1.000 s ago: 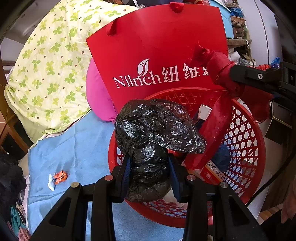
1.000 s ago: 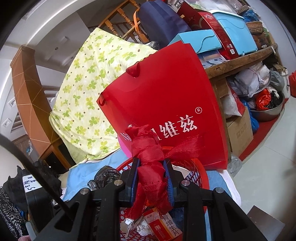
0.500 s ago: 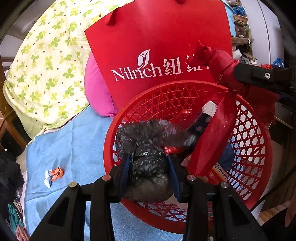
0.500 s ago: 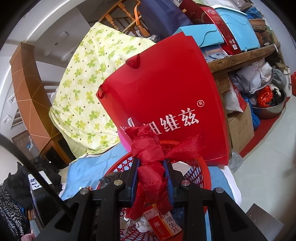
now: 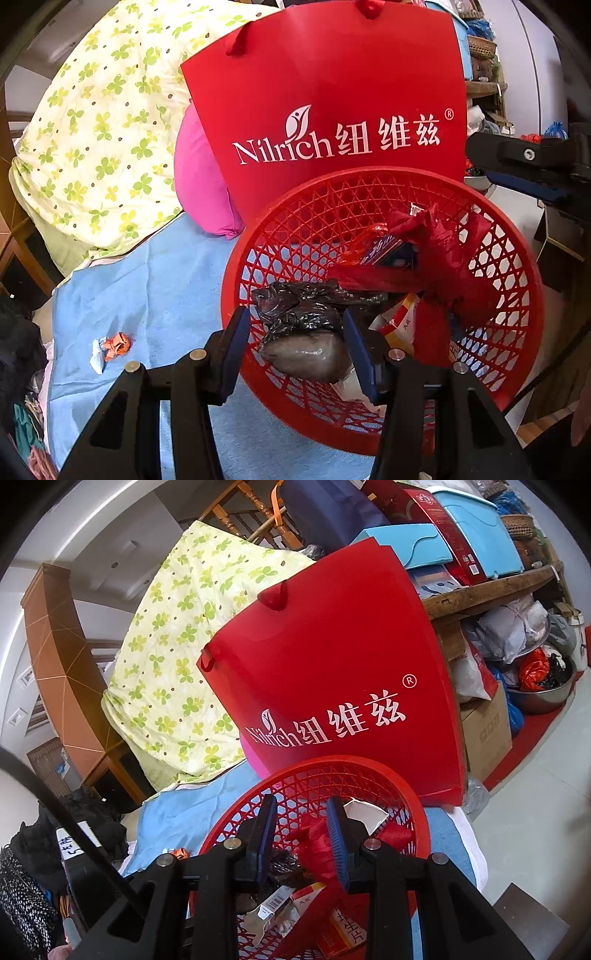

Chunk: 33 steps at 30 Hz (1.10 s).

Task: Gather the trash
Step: 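Move both open tools back over the white and orange wrappers on the blanket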

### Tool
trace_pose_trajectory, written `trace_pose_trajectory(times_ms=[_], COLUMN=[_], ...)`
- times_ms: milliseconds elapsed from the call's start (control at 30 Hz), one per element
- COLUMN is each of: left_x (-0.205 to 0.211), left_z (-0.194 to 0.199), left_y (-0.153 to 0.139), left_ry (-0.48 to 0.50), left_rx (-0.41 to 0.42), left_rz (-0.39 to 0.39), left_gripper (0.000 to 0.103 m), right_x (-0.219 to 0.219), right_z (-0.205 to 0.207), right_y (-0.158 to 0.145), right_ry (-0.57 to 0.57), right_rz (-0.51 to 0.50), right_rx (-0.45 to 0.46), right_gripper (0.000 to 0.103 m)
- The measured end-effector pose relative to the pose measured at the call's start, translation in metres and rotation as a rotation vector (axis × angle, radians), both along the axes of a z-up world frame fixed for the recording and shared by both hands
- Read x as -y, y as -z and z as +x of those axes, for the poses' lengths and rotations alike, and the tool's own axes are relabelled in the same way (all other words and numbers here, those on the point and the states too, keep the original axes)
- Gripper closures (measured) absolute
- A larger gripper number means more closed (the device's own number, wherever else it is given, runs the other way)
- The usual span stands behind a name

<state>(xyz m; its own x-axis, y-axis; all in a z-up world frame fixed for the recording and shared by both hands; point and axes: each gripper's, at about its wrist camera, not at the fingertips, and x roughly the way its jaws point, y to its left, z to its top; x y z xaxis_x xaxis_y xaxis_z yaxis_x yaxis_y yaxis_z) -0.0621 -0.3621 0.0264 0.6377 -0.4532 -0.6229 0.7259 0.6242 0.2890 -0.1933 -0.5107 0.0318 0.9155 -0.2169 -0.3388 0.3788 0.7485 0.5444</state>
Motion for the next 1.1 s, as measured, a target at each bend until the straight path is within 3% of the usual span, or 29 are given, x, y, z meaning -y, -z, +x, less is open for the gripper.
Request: trace_pose_trajectory(times_ms=[67, 300, 467, 800, 1100], left_x=[-0.004, -0.027, -0.052, -0.129, -0.216], left_z=[-0.001, -0.001, 0.01, 0.053, 0.102], left_y=[-0.003, -0.017, -0.017, -0.001, 0.032], left_ry=[-0.005, -0.007, -0.047, -0.211, -0.4], left_rx=[0.009, 0.029, 0.037, 0.025, -0.043], left_rz=[-0.012, -0.074, -0.075, -0.056, -0.028], left_gripper=[0.043, 0.042, 0.042, 0.042, 0.042], right_x=[0.0, -0.007, -0.017, -0.063, -0.144], right_z=[0.0, 0.007, 0.015, 0.049, 0.102], right_y=[-0.001, -0.007, -0.012, -0.029, -0.033], right_ry=[0.006, 0.016, 0.01, -0.077, -0.242], right_rz=[0.001, -0.011, -0.024, -0.094, -0.223], right_rx=[0.007, 0.019, 0.029, 0.053, 0.031], right_gripper=[0.073, 0.073, 0.073, 0.073, 0.073])
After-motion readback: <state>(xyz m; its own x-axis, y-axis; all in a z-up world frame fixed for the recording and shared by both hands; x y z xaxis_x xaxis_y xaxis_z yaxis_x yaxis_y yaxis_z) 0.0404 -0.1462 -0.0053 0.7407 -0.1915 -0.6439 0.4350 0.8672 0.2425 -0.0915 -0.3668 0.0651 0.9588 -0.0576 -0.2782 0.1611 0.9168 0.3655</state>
